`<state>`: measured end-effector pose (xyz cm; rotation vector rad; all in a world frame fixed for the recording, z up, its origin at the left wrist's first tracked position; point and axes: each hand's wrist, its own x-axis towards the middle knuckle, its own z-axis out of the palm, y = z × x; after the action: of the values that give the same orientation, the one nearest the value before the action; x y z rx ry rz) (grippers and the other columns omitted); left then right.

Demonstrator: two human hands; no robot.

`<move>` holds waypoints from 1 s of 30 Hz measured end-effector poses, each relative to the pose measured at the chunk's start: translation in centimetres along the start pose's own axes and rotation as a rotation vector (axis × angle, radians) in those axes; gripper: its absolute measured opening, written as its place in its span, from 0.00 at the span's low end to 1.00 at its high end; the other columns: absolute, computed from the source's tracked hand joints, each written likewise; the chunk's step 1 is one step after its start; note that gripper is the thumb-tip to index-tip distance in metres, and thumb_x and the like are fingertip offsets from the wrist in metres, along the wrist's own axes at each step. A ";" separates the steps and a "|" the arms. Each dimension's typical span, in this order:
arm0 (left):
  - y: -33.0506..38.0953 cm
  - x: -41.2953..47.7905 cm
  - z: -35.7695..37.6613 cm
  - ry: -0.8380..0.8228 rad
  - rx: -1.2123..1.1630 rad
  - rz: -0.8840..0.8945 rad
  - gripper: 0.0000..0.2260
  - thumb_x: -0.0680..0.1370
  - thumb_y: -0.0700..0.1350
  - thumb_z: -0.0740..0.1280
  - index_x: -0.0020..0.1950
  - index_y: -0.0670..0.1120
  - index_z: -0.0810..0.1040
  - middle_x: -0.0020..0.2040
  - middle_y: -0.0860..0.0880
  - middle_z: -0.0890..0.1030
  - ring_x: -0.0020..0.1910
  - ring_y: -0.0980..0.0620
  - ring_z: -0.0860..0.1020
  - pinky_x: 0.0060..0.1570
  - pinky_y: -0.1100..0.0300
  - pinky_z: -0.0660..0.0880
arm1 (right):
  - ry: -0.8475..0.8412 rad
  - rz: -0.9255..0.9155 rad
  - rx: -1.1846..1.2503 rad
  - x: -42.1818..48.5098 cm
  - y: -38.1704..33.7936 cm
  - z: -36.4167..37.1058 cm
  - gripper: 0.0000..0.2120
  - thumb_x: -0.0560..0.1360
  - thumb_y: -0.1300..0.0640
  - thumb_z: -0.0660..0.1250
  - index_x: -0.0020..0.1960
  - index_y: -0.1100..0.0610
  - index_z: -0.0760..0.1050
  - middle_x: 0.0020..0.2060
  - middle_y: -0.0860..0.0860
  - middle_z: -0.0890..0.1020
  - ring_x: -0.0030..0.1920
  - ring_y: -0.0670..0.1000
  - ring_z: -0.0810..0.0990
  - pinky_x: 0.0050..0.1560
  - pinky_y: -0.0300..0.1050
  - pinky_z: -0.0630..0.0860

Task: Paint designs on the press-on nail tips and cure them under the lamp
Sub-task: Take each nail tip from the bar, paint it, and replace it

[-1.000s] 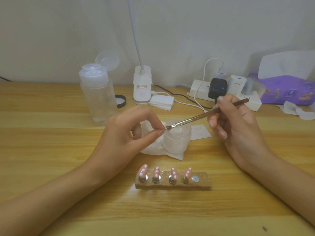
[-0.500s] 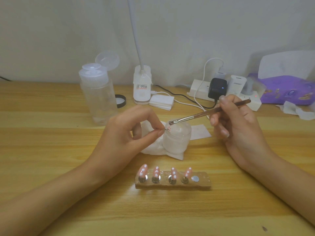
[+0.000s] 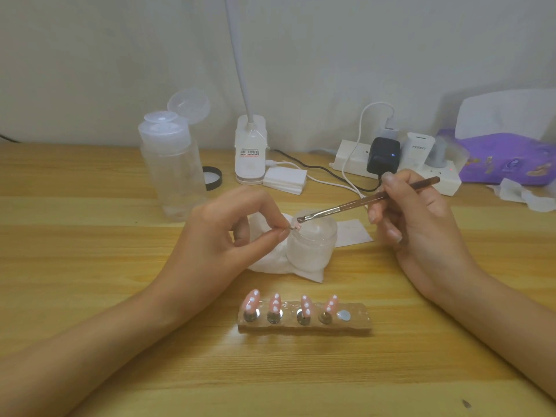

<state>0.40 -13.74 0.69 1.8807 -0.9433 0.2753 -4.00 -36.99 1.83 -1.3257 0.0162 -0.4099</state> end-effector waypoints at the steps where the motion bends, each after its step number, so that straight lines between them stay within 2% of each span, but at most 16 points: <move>1: 0.0 0.0 0.0 0.000 -0.003 -0.002 0.02 0.74 0.44 0.72 0.43 0.47 0.81 0.41 0.54 0.78 0.27 0.56 0.66 0.34 0.73 0.65 | -0.001 -0.004 0.021 0.0 0.0 0.0 0.11 0.76 0.50 0.64 0.36 0.50 0.70 0.26 0.51 0.78 0.20 0.45 0.62 0.22 0.33 0.63; 5: 0.1 0.1 0.1 0.000 -0.014 -0.009 0.02 0.74 0.44 0.72 0.43 0.47 0.81 0.41 0.56 0.78 0.26 0.56 0.66 0.34 0.73 0.65 | -0.065 -0.026 -0.017 0.0 0.1 0.1 0.10 0.76 0.50 0.64 0.38 0.52 0.69 0.26 0.51 0.79 0.20 0.46 0.62 0.23 0.34 0.63; 9: 0.1 0.0 0.0 -0.003 -0.007 -0.008 0.03 0.74 0.44 0.72 0.43 0.47 0.81 0.42 0.54 0.79 0.26 0.56 0.66 0.34 0.72 0.65 | -0.001 0.001 0.011 0.0 0.1 -0.1 0.11 0.76 0.50 0.64 0.35 0.50 0.72 0.26 0.52 0.78 0.20 0.45 0.62 0.23 0.33 0.62; 13: 0.1 0.0 0.0 0.000 -0.011 -0.013 0.02 0.74 0.44 0.72 0.43 0.47 0.81 0.42 0.53 0.79 0.27 0.56 0.66 0.34 0.73 0.65 | -0.063 -0.036 -0.013 -0.1 0.0 0.1 0.10 0.76 0.50 0.64 0.39 0.53 0.70 0.26 0.51 0.79 0.20 0.45 0.63 0.24 0.34 0.63; 15: 0.1 0.0 0.0 -0.001 -0.007 -0.012 0.02 0.74 0.44 0.72 0.43 0.47 0.81 0.41 0.54 0.78 0.27 0.56 0.66 0.34 0.72 0.66 | -0.034 -0.023 -0.038 0.0 0.1 0.1 0.10 0.76 0.50 0.64 0.39 0.54 0.68 0.26 0.52 0.79 0.20 0.45 0.62 0.23 0.34 0.61; 18: 0.1 0.1 0.0 -0.001 -0.004 -0.009 0.03 0.74 0.44 0.72 0.42 0.47 0.81 0.41 0.54 0.78 0.27 0.55 0.66 0.34 0.72 0.66 | -0.005 -0.011 0.005 0.0 0.0 -0.1 0.10 0.77 0.52 0.63 0.39 0.54 0.68 0.26 0.51 0.79 0.20 0.45 0.62 0.23 0.33 0.62; 22: 0.0 0.1 0.0 0.002 -0.008 -0.016 0.02 0.74 0.44 0.72 0.42 0.47 0.81 0.41 0.54 0.78 0.27 0.56 0.66 0.34 0.73 0.65 | -0.065 -0.043 -0.025 -0.1 0.0 0.1 0.11 0.76 0.50 0.64 0.40 0.54 0.68 0.26 0.51 0.79 0.20 0.46 0.63 0.24 0.34 0.63; 26: 0.0 0.0 0.0 -0.009 -0.010 -0.021 0.02 0.74 0.44 0.72 0.42 0.47 0.81 0.40 0.53 0.78 0.27 0.56 0.66 0.34 0.72 0.66 | -0.002 -0.010 -0.015 -0.1 0.0 0.0 0.10 0.75 0.50 0.64 0.38 0.53 0.69 0.25 0.51 0.78 0.20 0.45 0.63 0.23 0.33 0.62; 30: 0.1 0.1 0.1 -0.017 -0.032 -0.035 0.03 0.74 0.44 0.71 0.42 0.47 0.80 0.41 0.55 0.79 0.26 0.57 0.67 0.33 0.72 0.66 | -0.059 -0.043 -0.012 -0.2 -0.1 0.1 0.11 0.76 0.50 0.63 0.39 0.53 0.69 0.26 0.51 0.79 0.20 0.45 0.63 0.23 0.33 0.64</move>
<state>0.36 -13.84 0.74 1.8706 -0.9204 0.2226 -4.13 -36.87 1.87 -1.3510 -0.0597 -0.4073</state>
